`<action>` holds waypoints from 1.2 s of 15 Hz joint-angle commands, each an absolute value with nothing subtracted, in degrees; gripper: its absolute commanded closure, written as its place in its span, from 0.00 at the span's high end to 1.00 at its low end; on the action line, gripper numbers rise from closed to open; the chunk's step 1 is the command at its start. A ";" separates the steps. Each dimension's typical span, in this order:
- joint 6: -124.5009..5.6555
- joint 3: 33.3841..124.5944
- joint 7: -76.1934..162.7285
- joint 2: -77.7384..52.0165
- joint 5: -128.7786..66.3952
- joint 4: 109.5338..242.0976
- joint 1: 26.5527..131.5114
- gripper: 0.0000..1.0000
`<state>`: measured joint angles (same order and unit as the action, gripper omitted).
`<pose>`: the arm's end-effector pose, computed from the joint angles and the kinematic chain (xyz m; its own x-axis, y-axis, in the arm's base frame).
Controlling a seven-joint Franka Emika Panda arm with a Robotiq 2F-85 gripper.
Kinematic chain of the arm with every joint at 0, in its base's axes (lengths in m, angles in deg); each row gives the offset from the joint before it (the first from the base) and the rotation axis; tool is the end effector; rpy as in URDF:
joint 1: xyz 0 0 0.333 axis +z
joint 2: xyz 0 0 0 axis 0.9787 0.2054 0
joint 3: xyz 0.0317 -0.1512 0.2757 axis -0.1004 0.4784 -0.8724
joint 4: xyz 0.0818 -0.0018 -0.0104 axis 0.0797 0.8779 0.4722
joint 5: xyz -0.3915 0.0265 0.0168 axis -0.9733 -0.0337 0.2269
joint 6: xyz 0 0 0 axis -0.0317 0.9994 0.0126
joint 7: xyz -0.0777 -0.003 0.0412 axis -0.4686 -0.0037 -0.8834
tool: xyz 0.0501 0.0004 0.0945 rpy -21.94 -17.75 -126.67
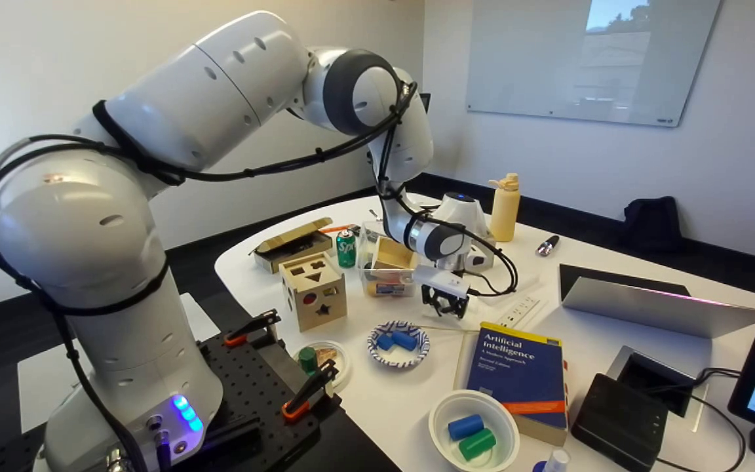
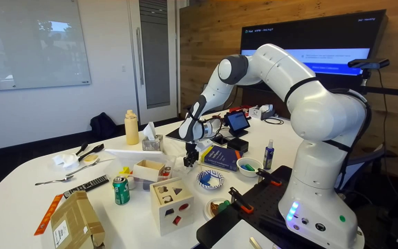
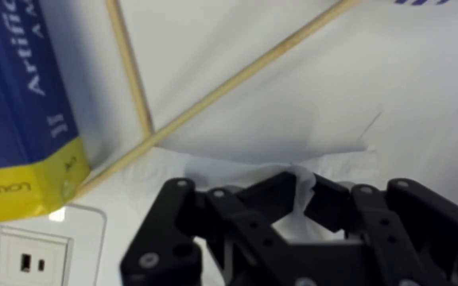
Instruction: Pick up a wipe and put it on the table
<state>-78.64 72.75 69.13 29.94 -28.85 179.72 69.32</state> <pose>0.6282 -0.0726 -0.0008 0.9694 0.2450 -0.0175 0.2442 -0.9689 -0.0389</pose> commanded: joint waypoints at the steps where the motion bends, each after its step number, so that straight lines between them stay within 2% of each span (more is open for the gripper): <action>1: -68.08 74.53 62.92 29.42 -29.69 176.82 71.51 0.00; 18: -29.51 74.55 50.68 29.82 -27.53 164.22 73.54 0.00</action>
<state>-36.13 73.49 53.58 29.86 -28.56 166.50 72.25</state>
